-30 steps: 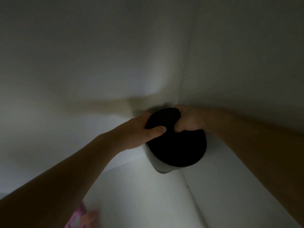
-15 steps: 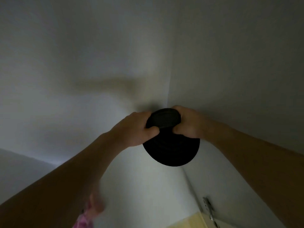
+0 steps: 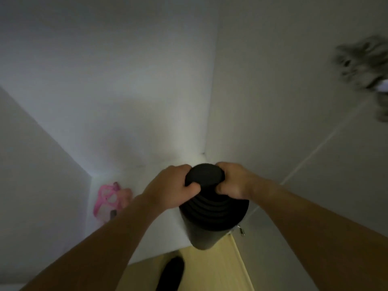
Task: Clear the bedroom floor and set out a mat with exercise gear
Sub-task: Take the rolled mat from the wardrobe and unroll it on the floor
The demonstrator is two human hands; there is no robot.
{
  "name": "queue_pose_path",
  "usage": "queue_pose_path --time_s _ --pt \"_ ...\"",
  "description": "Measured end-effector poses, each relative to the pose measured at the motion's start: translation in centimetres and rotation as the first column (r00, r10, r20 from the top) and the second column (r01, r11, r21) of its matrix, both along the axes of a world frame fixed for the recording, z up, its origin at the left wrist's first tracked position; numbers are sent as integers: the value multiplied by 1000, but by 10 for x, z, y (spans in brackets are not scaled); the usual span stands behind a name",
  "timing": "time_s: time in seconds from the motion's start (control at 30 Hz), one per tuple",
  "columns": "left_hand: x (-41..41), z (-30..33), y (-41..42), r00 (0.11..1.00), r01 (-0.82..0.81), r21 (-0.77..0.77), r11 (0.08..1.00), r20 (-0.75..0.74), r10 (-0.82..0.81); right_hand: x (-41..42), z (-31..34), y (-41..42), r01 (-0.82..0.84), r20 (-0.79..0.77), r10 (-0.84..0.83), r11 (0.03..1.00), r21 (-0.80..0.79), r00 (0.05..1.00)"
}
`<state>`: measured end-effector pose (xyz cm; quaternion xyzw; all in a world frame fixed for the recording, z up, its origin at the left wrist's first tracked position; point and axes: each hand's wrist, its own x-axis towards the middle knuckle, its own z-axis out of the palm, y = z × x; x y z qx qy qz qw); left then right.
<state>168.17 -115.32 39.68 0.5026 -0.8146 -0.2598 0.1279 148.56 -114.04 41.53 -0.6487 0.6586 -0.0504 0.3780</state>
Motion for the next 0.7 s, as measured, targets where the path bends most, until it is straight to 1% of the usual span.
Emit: queue_pose_path --time_s 0.1,0.2,0.27,0.4,0.47,0.53,0.63,0.7 --pt "7 47 70 1000 -12 106 994 6 12 8 48 66 -22 -5 22 997 70 1000" --pt "18 97 131 998 -54 128 990 -11 56 24 101 119 -51 -15 53 995 89 998" --pt "33 136 175 995 -80 166 983 -47 89 39 141 158 -77 -9 78 991 108 997" --pt "67 187 235 985 -115 183 976 -108 136 71 190 211 -104 1 104 990 97 995" --pt "84 205 260 978 -142 198 970 -120 168 89 207 231 -134 -5 135 988 82 991" --pt "102 215 284 958 -207 206 956 -154 241 111 218 246 -182 -6 182 982 60 983" --pt "130 218 316 906 -332 224 916 -193 376 144 220 258 -243 -22 244 969 49 969" --pt "153 211 338 865 -379 272 884 -235 443 171 217 265 -280 -54 283 958 56 958"
